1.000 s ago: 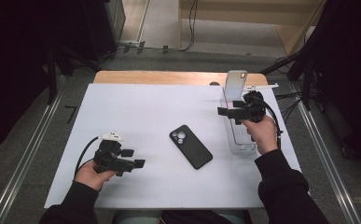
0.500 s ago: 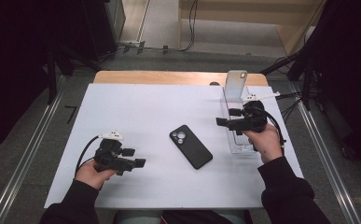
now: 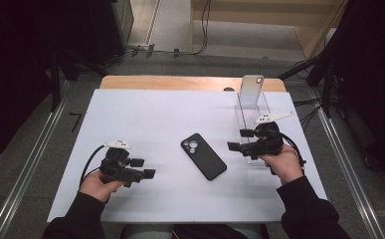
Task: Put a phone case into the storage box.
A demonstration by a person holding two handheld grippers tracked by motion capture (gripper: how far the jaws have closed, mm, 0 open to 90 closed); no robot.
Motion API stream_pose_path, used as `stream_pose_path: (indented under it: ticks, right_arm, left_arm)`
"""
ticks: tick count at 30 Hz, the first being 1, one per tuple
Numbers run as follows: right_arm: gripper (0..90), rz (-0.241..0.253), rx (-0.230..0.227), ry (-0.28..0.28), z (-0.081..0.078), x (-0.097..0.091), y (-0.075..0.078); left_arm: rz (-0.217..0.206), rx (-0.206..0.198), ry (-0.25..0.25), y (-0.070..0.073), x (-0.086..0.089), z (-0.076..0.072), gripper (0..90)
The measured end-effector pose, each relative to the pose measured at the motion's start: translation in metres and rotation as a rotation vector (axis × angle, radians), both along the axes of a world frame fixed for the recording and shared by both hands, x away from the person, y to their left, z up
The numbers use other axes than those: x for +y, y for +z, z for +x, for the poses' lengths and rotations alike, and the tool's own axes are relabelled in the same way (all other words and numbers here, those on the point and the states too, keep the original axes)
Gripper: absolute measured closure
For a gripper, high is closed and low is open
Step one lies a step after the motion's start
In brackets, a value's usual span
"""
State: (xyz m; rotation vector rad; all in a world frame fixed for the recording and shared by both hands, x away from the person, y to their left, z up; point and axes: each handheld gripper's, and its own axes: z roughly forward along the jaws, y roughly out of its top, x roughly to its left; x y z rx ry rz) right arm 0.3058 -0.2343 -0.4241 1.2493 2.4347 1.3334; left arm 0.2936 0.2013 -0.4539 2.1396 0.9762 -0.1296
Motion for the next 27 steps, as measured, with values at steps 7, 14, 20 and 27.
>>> stream_pose_path:
  ticks: [7,14,20,27]
  right_arm:
    - [19.2,0.004,-0.007,0.033,-0.018,0.000,-0.007]
    - [19.2,-0.013,-0.010,0.089,-0.036,-0.003,-0.016]
    - [19.2,-0.039,0.005,0.126,-0.048,-0.003,-0.028]
    - [19.1,-0.034,0.036,0.159,-0.054,-0.003,-0.038]
  left_arm:
    - [-0.003,-0.002,-0.006,0.000,0.000,-0.001,28.2]
    - [-0.005,-0.008,-0.018,0.002,-0.003,-0.003,28.2]
    - [-0.015,-0.008,-0.019,0.002,-0.002,-0.004,28.2]
    - [-0.021,-0.007,-0.013,0.003,0.002,-0.005,28.1]
